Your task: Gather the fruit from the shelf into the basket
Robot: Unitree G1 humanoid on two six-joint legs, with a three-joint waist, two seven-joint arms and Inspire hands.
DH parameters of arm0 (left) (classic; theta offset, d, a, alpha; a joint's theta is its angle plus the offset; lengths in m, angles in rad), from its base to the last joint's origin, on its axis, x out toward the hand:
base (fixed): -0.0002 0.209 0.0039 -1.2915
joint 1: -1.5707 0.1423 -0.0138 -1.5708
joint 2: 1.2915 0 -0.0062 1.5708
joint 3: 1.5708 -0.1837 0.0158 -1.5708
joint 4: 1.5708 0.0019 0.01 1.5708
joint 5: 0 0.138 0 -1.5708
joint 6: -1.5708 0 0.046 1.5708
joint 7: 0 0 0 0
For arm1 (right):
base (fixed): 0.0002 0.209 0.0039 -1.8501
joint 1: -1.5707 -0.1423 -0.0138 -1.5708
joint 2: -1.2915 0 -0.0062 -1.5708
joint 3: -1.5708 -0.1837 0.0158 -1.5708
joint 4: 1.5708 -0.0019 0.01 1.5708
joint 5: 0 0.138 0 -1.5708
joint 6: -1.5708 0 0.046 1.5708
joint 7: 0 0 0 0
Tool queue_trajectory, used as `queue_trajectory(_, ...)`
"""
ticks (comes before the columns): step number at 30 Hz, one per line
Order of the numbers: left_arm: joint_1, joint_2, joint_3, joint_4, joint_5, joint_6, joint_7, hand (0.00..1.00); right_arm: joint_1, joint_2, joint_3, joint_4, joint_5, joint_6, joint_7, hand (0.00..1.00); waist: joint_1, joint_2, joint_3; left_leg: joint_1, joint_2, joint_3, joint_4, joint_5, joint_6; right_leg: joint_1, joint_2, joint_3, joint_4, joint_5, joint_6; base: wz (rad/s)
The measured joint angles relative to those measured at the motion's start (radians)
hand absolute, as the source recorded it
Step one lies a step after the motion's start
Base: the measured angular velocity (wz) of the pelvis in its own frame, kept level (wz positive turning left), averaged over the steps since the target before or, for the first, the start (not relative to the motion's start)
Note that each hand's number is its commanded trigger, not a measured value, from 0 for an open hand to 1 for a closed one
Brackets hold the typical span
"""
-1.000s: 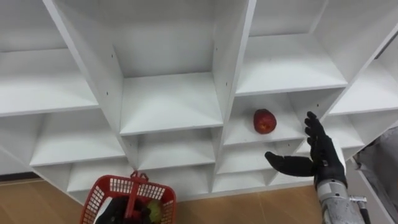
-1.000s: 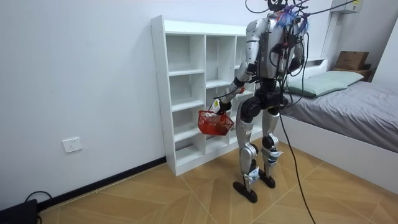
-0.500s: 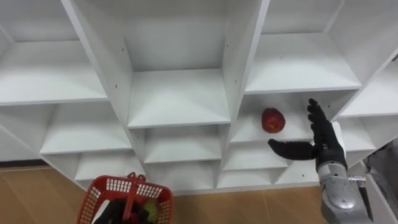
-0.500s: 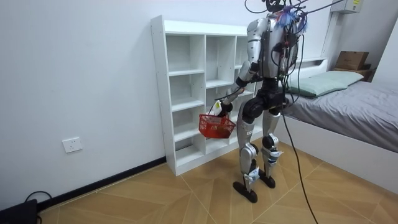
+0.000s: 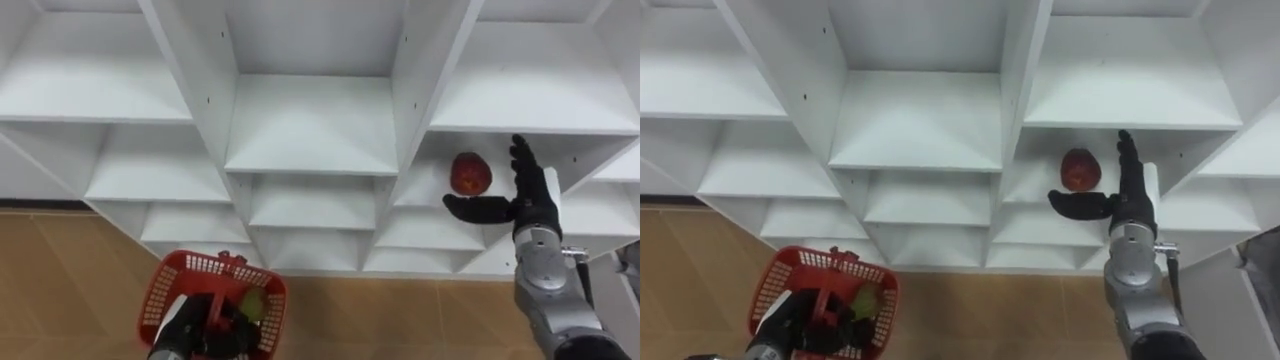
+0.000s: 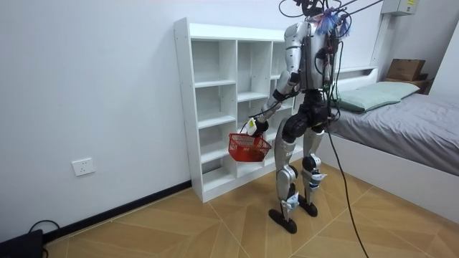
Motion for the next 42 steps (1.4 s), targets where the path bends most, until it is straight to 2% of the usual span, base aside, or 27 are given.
queue_trajectory(4,-0.002,0.000,0.000,0.000,0.009,0.009,0.000,1.00,-0.031,-0.002,-0.002,0.040,0.002,0.006,0.001,0.00,0.010,0.001,0.0006,-0.039,-0.002,0.001,0.008,0.002,0.003,-0.042,-0.006,-0.004,0.017,0.000,0.000,0.01)
queue_trajectory(8,-0.009,-0.002,-0.007,-0.001,0.021,0.038,-0.001,1.00,-0.075,-0.002,-0.008,0.072,0.005,0.013,-0.003,0.00,0.016,0.002,0.0017,-0.073,-0.003,0.003,0.010,0.006,0.007,-0.080,-0.014,-0.013,0.034,0.000,-0.001,0.03)
queue_trajectory(14,-0.020,-0.002,-0.011,0.000,0.021,0.039,-0.001,1.00,-0.119,-0.011,-0.010,0.085,0.002,0.013,-0.033,0.00,0.028,0.001,0.0036,-0.101,-0.004,0.006,0.008,0.012,0.011,-0.106,-0.027,-0.026,0.036,0.000,-0.001,0.03)
queue_trajectory(17,-0.022,-0.002,-0.012,0.000,0.021,0.039,-0.001,1.00,-0.130,-0.011,-0.011,0.085,-0.009,0.013,-0.035,0.00,0.028,0.000,0.0068,-0.117,-0.006,0.006,0.009,0.014,0.013,-0.123,-0.030,-0.027,0.040,-0.001,0.000,0.00)
queue_trajectory(18,-0.029,-0.001,-0.016,0.000,0.019,0.040,-0.001,1.00,-0.141,-0.011,-0.012,0.091,-0.012,0.012,-0.040,0.00,0.026,-0.001,0.0128,-0.125,-0.007,0.006,0.010,0.018,0.014,-0.134,-0.032,-0.027,0.048,-0.001,0.000,0.03)
queue_trajectory(23,-0.058,-0.001,-0.031,-0.001,0.018,0.042,0.002,1.00,-0.155,-0.013,-0.024,0.124,-0.021,0.011,-0.077,0.00,0.026,-0.005,0.0234,-0.177,-0.016,0.005,0.023,0.025,0.017,-0.187,-0.038,-0.028,0.069,-0.001,0.000,0.03)
queue_trajectory(32,-0.122,-0.002,-0.031,-0.013,0.039,0.042,0.028,1.00,-0.158,-0.033,-0.030,0.129,-0.022,0.011,-0.112,0.00,0.027,-0.006,0.0239,-0.195,-0.020,0.009,0.029,0.029,0.024,-0.213,-0.048,-0.019,0.088,-0.002,0.002,0.00)
queue_trajectory(42,-0.126,-0.002,-0.053,-0.010,0.036,0.042,0.040,1.00,-0.161,-0.036,-0.029,0.164,0.022,0.013,-0.112,0.00,0.029,-0.005,0.0235,-0.193,-0.017,0.010,0.030,0.030,0.023,-0.211,-0.048,-0.018,0.089,-0.002,0.002,0.00)
